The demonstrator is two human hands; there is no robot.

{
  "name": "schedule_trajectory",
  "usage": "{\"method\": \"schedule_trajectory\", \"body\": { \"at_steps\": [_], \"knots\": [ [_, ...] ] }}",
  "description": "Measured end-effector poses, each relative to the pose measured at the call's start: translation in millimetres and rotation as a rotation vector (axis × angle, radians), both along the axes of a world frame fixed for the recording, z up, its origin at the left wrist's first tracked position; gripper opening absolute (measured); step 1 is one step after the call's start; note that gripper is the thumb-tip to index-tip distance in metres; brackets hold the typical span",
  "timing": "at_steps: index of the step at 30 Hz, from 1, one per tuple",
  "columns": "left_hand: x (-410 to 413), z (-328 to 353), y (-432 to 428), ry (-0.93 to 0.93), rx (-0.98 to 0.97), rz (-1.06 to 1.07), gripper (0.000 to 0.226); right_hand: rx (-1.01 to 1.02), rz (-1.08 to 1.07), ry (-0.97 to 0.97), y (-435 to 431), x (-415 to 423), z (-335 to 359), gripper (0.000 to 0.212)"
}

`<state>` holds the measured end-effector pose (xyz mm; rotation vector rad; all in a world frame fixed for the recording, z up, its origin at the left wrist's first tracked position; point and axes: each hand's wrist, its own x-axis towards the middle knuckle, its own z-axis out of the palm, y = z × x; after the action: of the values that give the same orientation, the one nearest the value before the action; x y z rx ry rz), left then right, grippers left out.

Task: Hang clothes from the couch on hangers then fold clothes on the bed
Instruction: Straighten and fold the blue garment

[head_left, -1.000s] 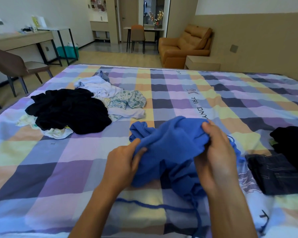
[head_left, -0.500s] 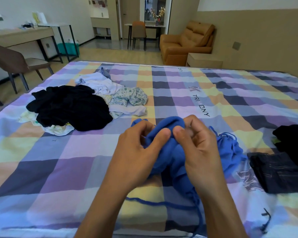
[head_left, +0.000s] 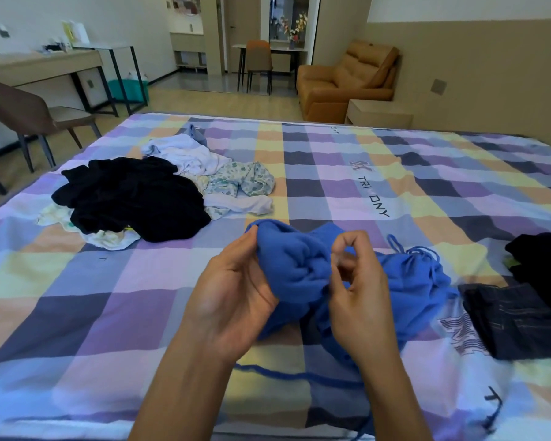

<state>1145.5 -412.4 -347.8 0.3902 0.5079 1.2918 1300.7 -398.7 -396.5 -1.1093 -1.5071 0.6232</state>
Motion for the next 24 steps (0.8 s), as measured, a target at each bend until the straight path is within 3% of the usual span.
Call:
{"method": "schedule_trajectory", "body": {
  "at_steps": [3,6,7,11,15,17,19,22,24],
  "knots": [
    [5,-5,3,0.075,0.009,0.076,0.053,0.109,-0.028,-0.015,-8,-4,13,0.023],
    [7,-8,2,0.127,-0.007,0.101,0.048,0.190,0.036,0.008,-19,-5,25,0.013],
    [7,-8,1,0.139,-0.011,0.096,0.048,0.173,0.061,-0.029,-21,-5,28,0.004],
    [4,-11,0,0.094,-0.019,0.069,0.050,0.016,0.028,-0.251,-20,-3,23,0.013],
    [0,-15,0,0.059,0.058,0.012,0.050,0.030,-0.054,-0.468,-15,0,16,0.005],
    [1,-21,3,0.093,0.141,0.071,0.048,0.026,-0.033,-0.445,-11,-2,14,0.010],
    [-2,-31,7,0.237,0.346,0.141,0.044,-0.009,0.026,-0.230,-7,-3,15,0.019],
    [-9,-48,8,0.814,0.627,0.207,0.052,-0.058,0.134,0.097,-4,-1,19,0.010],
    [-8,-59,8,1.048,0.689,0.167,0.062,-0.060,0.180,0.186,-1,2,20,0.007]
  ]
}}
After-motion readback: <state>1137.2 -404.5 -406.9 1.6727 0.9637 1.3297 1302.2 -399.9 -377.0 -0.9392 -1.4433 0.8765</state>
